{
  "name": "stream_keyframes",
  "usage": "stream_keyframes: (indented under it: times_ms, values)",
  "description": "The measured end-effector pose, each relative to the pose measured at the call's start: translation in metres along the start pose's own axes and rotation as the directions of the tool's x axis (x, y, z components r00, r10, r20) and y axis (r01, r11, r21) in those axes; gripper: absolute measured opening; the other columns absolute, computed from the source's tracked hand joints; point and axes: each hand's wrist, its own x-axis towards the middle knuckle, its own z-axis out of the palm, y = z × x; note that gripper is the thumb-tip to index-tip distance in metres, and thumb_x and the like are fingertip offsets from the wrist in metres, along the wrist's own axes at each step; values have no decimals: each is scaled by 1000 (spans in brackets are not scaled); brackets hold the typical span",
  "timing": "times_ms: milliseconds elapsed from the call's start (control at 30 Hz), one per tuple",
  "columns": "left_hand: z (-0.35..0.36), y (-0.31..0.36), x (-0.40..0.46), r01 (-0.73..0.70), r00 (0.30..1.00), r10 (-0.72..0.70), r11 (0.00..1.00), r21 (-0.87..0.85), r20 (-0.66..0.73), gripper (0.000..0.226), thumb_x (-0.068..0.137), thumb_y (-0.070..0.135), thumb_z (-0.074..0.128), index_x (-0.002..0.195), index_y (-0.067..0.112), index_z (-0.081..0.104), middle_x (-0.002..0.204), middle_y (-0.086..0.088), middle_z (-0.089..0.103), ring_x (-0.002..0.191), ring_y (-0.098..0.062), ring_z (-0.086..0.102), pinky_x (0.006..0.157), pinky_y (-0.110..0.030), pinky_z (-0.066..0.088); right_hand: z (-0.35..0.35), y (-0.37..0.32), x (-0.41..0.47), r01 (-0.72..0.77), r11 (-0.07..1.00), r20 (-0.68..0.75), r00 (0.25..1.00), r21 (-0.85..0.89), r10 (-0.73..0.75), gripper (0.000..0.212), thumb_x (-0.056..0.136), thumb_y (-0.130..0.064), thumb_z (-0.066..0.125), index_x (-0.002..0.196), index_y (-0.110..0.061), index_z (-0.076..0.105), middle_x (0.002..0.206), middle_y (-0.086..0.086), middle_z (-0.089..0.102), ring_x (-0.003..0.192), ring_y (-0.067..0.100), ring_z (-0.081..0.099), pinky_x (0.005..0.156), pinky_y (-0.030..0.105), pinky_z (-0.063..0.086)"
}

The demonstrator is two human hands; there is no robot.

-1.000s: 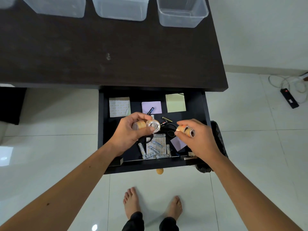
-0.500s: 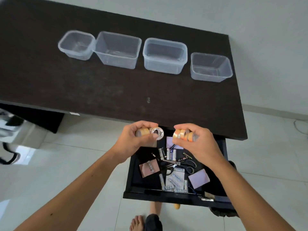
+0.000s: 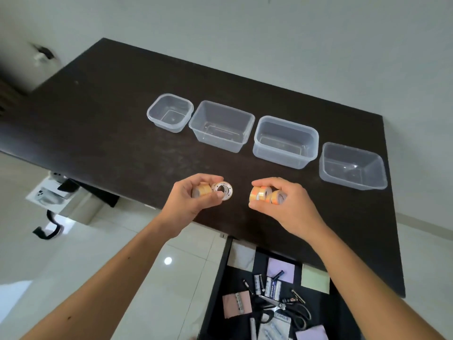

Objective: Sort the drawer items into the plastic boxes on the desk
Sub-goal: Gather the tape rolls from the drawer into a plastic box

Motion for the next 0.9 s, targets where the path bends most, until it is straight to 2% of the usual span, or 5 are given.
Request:
stream_keyframes:
  times_ms: [133,267,533,733,900]
  values:
    - [-27,11,16,-29,998,28,1000,-11,-62,33,83,14,87,114,17,79,114,-20,74,101,-24,69,102,-48,58,14,-23,36,31,999,22,999,17,-31,41,81,-33,90,117,-41,72,111,-26,65,103,-16,60,70,6,53]
    - [-62,22,35,-37,992,29,997,-64,-123,34,84,6,83,117,8,76,108,-15,76,99,-23,72,90,-36,63,34,-48,77,41,999,36,999,-10,-40,40,81,-35,90,113,-44,67,107,-34,59,94,-3,66,64,1,49]
    - [-144,53,107,-51,977,33,996,-78,-213,35,85,1,82,119,3,73,108,-14,77,99,-24,73,89,-39,64,84,-108,195,104,991,49,994,-87,-100,38,79,-38,92,112,-36,73,106,-23,68,95,6,70,76,18,58]
    - [-194,74,174,-47,976,57,997,55,-208,27,85,3,83,111,9,76,98,-6,77,91,-20,72,93,-45,63,113,-135,283,96,984,74,994,-150,-85,40,78,-31,92,113,-32,73,102,-19,67,96,9,68,85,26,59]
    - [-216,72,215,-35,979,88,961,274,-186,32,75,32,90,106,28,79,102,-4,79,89,-19,71,94,-59,59,130,-132,329,74,962,103,994,-262,-48,41,80,-31,91,117,-29,73,107,-12,68,94,11,67,77,23,57]
